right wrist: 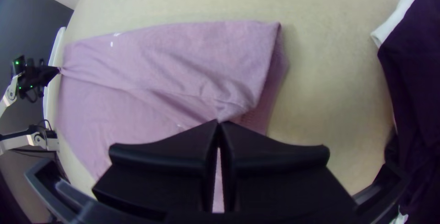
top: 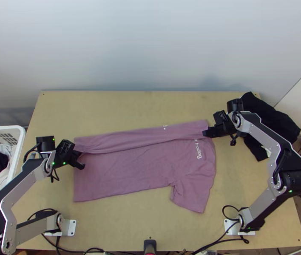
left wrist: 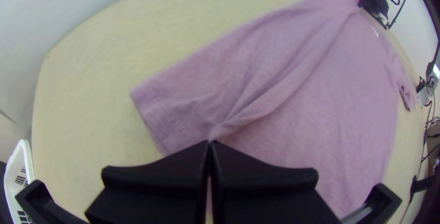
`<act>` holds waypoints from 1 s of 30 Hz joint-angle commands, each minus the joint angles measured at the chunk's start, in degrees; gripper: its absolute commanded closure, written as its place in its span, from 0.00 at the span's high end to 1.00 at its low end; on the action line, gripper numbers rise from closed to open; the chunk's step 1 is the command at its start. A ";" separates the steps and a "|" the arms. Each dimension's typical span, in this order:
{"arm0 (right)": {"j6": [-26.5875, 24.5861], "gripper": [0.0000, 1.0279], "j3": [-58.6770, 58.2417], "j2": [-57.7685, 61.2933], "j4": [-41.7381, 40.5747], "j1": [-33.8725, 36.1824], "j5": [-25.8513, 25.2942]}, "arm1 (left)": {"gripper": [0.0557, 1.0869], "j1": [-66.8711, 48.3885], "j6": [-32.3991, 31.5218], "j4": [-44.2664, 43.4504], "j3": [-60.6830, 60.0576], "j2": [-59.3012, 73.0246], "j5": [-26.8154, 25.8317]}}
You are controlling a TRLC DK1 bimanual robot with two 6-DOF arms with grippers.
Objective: Fold the t-shirt
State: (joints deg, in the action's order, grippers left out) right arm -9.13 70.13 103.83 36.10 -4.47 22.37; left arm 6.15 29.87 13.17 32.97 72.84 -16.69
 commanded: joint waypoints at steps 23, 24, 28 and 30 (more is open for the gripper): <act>-0.54 0.96 -2.36 -10.32 3.89 3.15 -0.05 | 0.96 9.40 -1.04 11.26 1.57 -18.08 -1.51; -1.16 0.96 -3.07 -11.72 5.56 2.98 -0.13 | 0.96 9.14 0.02 13.81 1.83 -19.75 -1.77; -2.21 0.96 -7.11 -20.07 13.65 1.04 -0.57 | 0.95 0.00 4.23 30.51 3.68 -25.47 -3.09; -3.09 0.96 -10.27 -25.08 15.50 -0.54 -1.63 | 0.95 -5.27 5.55 35.52 2.71 -30.04 -2.65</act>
State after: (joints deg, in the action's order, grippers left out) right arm -10.61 65.69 90.39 44.10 -2.48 21.91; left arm 10.00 30.13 31.79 35.48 52.99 -18.39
